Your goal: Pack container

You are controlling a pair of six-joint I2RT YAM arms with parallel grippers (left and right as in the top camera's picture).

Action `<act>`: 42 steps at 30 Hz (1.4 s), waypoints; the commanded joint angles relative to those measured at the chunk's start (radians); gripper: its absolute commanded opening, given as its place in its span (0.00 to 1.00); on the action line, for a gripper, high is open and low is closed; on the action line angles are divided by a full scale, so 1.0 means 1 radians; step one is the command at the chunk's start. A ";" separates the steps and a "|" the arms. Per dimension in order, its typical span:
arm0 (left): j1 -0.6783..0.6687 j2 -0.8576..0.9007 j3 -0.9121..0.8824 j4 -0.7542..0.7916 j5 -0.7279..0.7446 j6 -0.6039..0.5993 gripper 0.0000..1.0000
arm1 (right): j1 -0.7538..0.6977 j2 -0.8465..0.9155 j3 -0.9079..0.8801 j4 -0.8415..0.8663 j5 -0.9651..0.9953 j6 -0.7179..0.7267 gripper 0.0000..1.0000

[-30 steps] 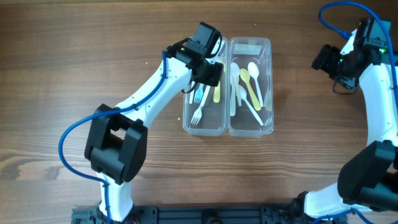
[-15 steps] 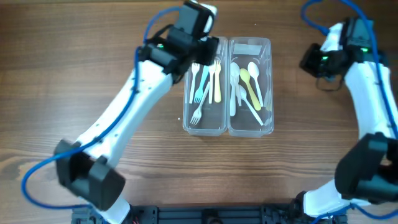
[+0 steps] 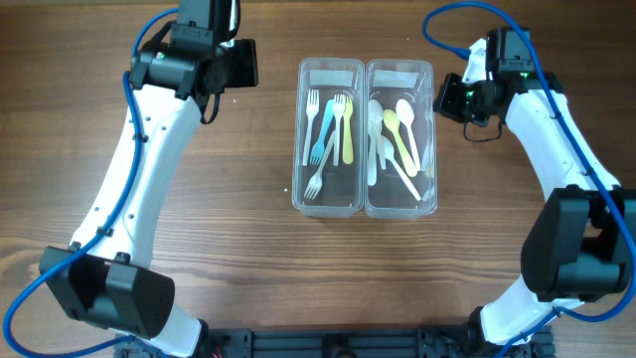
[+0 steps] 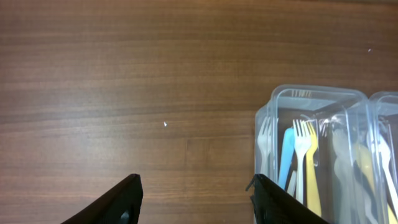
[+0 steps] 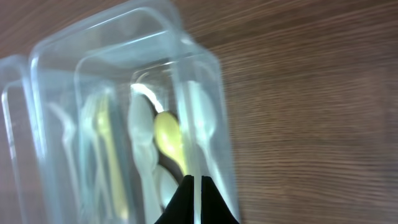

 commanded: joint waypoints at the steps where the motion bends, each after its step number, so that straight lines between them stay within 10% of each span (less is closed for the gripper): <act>1: 0.005 -0.018 0.013 -0.008 0.008 -0.011 0.61 | 0.000 0.017 -0.012 0.016 0.076 0.025 0.04; 21: 0.137 -0.003 0.014 -0.049 0.008 -0.005 0.69 | 0.001 0.089 -0.011 0.058 -0.060 -0.046 0.04; 36: 0.248 -0.329 0.014 -0.137 0.012 0.128 0.74 | -0.072 -0.509 0.043 0.011 0.117 -0.291 0.04; 39: 0.243 -0.357 0.014 -0.190 0.008 0.127 0.93 | -0.072 -0.592 0.043 0.010 0.117 -0.354 0.04; 42: 0.243 -0.359 0.013 -0.200 0.005 0.127 1.00 | -0.072 -0.652 0.043 0.010 0.117 -0.440 0.50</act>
